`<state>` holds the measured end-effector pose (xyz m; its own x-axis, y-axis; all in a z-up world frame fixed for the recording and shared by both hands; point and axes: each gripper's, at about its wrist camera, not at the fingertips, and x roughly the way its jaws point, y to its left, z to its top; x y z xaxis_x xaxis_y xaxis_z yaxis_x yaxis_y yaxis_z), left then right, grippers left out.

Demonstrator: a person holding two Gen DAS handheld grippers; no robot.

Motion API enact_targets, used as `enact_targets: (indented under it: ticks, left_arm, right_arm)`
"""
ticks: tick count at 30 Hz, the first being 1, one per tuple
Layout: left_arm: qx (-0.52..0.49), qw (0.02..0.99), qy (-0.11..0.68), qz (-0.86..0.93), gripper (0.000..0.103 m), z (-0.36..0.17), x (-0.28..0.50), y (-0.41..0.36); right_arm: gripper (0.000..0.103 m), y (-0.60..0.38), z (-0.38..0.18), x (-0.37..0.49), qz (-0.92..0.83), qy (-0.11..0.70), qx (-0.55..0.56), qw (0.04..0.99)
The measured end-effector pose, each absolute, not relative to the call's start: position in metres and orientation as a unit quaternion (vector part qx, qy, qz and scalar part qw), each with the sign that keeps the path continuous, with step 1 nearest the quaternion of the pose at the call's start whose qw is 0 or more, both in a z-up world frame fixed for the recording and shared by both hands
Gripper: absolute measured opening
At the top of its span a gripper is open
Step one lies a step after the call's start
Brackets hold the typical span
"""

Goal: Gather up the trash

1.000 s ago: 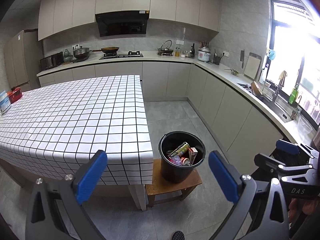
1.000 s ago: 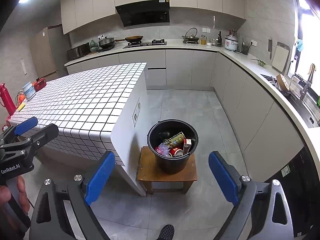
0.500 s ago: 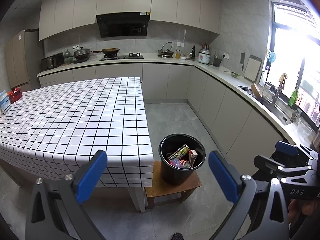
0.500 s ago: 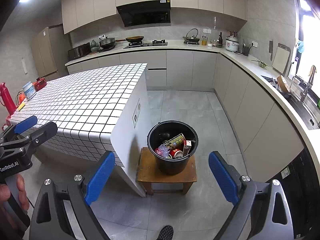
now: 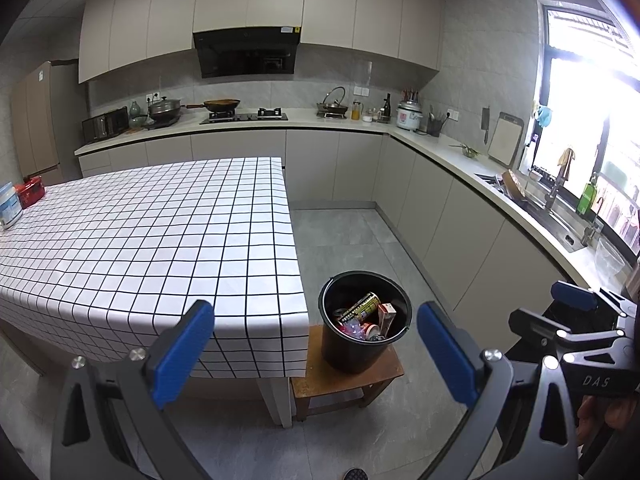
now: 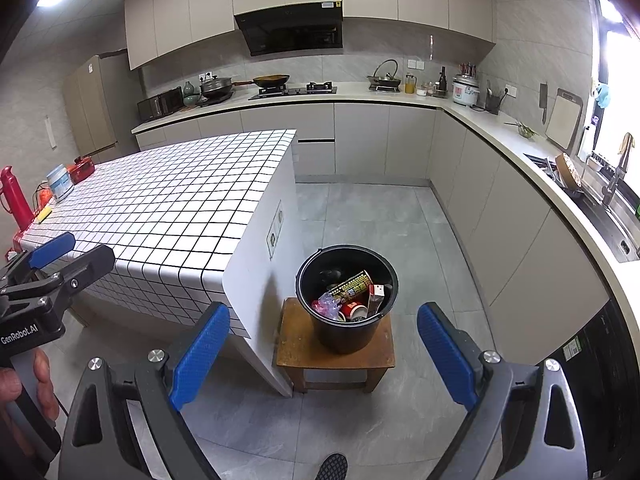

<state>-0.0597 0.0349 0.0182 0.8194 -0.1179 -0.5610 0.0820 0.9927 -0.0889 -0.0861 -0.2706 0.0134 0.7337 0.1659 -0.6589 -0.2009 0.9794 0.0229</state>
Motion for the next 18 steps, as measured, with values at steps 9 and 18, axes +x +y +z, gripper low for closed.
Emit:
enact_targets:
  ticks: [9,18]
  left_arm:
    - [-0.028,0.953,0.295,-0.058,0.102,0.0177,-0.0579,0.0321]
    - [-0.03,0.957,0.28,-0.071,0.102,0.0195,-0.0586,0.0294]
  right_arm:
    - [0.096,-0.2727,0.0125,-0.0851,0.097,0.353,-0.026,0.93]
    - [0.096,-0.274,0.0124,-0.0851,0.095,0.354,-0.022,0.93]
